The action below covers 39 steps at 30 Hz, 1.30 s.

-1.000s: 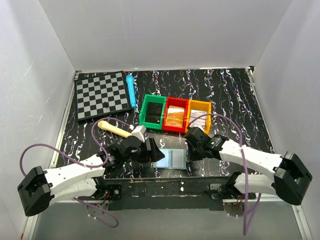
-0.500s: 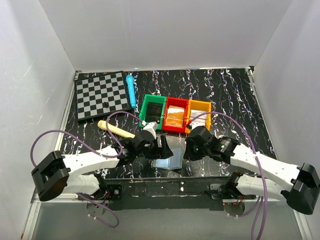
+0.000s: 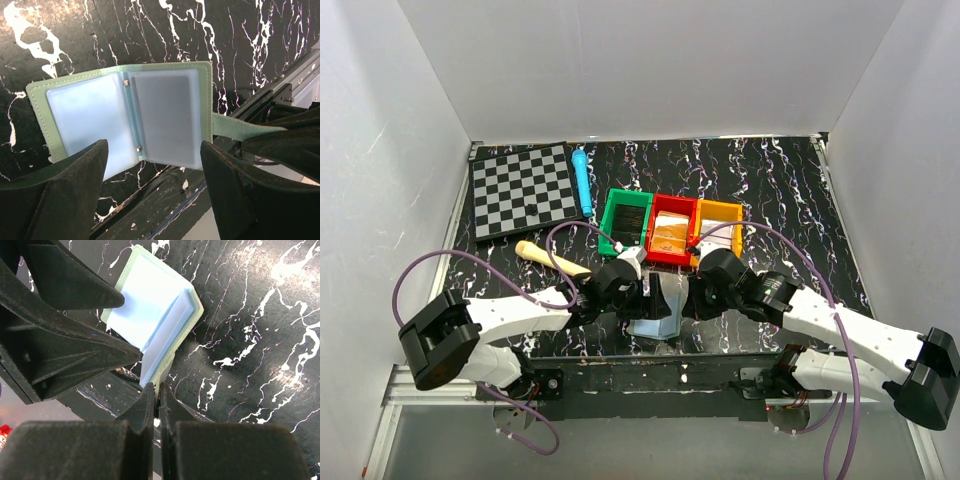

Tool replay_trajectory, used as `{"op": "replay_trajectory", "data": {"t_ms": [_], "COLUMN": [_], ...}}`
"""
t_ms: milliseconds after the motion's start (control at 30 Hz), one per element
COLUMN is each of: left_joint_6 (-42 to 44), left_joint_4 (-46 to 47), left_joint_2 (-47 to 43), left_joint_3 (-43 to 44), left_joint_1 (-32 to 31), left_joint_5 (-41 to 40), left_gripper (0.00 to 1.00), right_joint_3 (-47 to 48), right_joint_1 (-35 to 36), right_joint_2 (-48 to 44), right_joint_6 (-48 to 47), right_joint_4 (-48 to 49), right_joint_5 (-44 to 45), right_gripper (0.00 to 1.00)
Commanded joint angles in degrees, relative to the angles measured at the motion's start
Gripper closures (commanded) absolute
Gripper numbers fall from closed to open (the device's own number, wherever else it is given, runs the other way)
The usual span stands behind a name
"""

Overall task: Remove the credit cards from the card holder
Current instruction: Remove the credit card from the card holder.

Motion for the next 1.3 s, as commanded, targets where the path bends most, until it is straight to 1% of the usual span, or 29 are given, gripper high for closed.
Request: {"op": "replay_trajectory", "data": {"t_ms": [0,300,333,400,433,667,767,933,1100,1267], "left_joint_6": [1.5,2.2,2.3,2.3,2.4,2.6,2.5,2.0,2.1,2.2], "left_joint_4": [2.3,2.3,3.9,4.0,4.2,4.3,4.5,5.2,5.1,4.2], "left_joint_2": [1.5,4.8,5.0,5.3,5.4,6.1,5.6,2.7,2.5,3.8], "left_joint_3": [2.4,3.5,3.6,3.5,3.6,3.7,3.6,2.4,2.3,2.8], "left_joint_1": [-0.3,-0.9,-0.9,-1.0,-1.1,-1.2,-1.3,-1.3,-1.3,-1.5], "left_joint_5": [1.3,1.9,2.0,2.0,2.0,2.1,1.9,1.0,1.2,1.0], "left_gripper": [0.27,0.34,0.34,0.36,0.36,0.4,0.4,0.35,0.34,0.36], "right_joint_3": [2.6,1.9,1.9,1.9,2.0,2.2,2.2,2.0,2.1,2.7], "right_joint_1": [0.3,0.3,0.3,0.3,0.3,0.3,0.3,0.3,0.3,0.3], "right_joint_2": [0.4,0.6,0.6,0.8,0.9,1.1,1.0,0.8,0.9,0.4], "right_joint_6": [-0.7,-0.3,-0.3,-0.4,-0.4,-0.5,-0.5,-0.5,-0.6,-0.5], "right_joint_4": [2.4,3.0,3.0,3.0,2.9,2.8,2.6,2.4,2.4,1.8], "right_joint_5": [-0.9,-0.9,-0.9,-0.9,-2.5,-2.9,-2.7,-2.5,-2.6,-2.4], "right_gripper": [0.99,0.99,0.99,0.99,0.99,0.99,0.99,0.99,0.99,0.99]}}
